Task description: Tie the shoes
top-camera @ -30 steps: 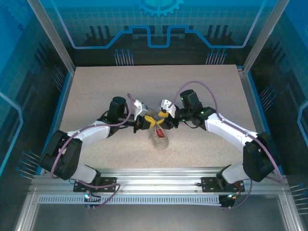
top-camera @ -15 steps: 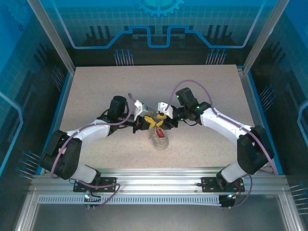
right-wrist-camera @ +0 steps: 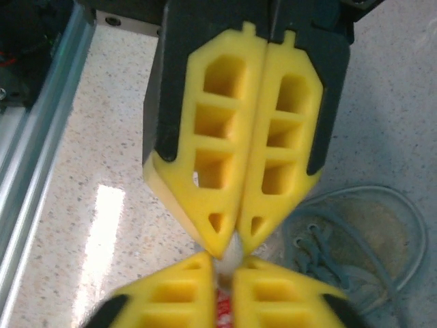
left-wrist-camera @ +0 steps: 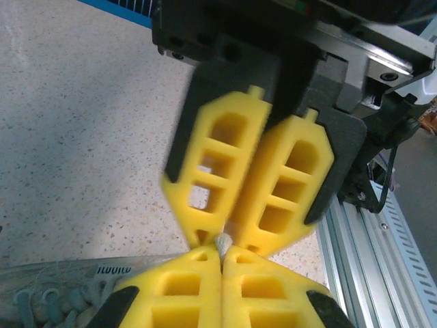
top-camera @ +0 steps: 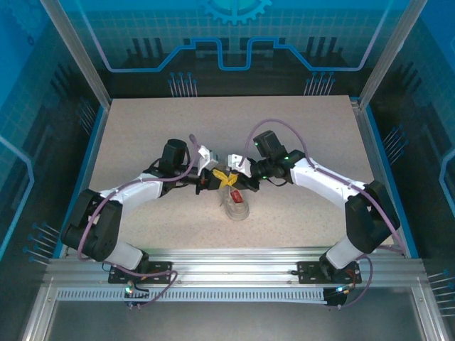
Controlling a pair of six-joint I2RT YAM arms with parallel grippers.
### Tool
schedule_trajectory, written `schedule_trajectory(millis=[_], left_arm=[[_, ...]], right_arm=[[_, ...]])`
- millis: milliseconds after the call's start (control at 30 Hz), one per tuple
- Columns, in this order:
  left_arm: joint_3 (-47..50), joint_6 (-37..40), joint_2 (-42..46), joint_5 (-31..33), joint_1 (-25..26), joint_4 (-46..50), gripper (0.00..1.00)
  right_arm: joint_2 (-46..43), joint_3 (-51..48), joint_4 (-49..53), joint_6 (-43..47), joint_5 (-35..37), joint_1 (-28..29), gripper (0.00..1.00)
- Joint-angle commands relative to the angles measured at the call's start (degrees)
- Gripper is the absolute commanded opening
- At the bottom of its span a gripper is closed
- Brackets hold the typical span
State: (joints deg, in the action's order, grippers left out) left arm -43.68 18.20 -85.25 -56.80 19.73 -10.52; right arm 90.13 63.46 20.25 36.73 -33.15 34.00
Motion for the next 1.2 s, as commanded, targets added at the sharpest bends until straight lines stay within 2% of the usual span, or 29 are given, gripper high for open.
schedule_trajectory(millis=[0,67,167,267,333,433,500,600,667,733,833,1167], left_arm=[[-1.66,1.79,-0.53,-2.73,0.14,1.24,0.00],[-1.77,2.55,-0.15,-2.06,-0.02,2.68,0.03],[-1.80,5.18,1.52,-0.70,-1.01,5.52,0.34],[-1.26,7.76,4.61,0.47,-3.30,7.81,0.51],[-0.88,8.87,6.69,2.07,-5.31,8.54,0.57],[-0.96,11.49,9.06,6.04,-7.64,10.17,0.60],[-1.33,15.63,9.60,11.11,-7.86,12.53,0.60],[-1.42,26.20,8.61,16.72,-7.77,16.63,0.55],[-1.29,30.43,7.12,18.86,-7.64,16.55,0.49],[-2.56,33.69,4.60,19.77,-6.40,17.61,0.46],[-5.77,39.11,-0.19,24.33,-2.57,21.07,0.45],[-12.78,46.40,-11.97,27.21,0.53,26.32,0.44]], right_arm=[[0.44,1.34,-0.94,0.43,-0.37,0.89,0.00],[-0.19,0.63,-1.59,-0.25,0.00,0.89,0.00],[-1.15,-0.79,-2.13,-0.94,0.61,0.90,0.00],[-2.11,-2.39,-2.73,-1.21,1.14,0.87,0.00],[-2.57,-3.08,-2.88,-1.24,1.24,0.87,0.00],[-2.76,-3.26,-2.50,-1.26,1.16,0.87,0.00],[-2.85,-3.20,-2.33,-1.22,0.98,0.87,0.00],[-2.95,-3.01,-2.23,-1.09,0.51,0.70,0.00],[-2.88,-2.96,-2.06,-0.93,0.37,0.63,0.00],[-2.77,-2.84,-2.06,-0.94,0.12,0.54,0.00],[-2.59,-2.77,-2.28,-0.91,-0.19,0.45,0.00],[-2.68,-2.40,-1.38,-0.82,0.19,0.10,0.00]])
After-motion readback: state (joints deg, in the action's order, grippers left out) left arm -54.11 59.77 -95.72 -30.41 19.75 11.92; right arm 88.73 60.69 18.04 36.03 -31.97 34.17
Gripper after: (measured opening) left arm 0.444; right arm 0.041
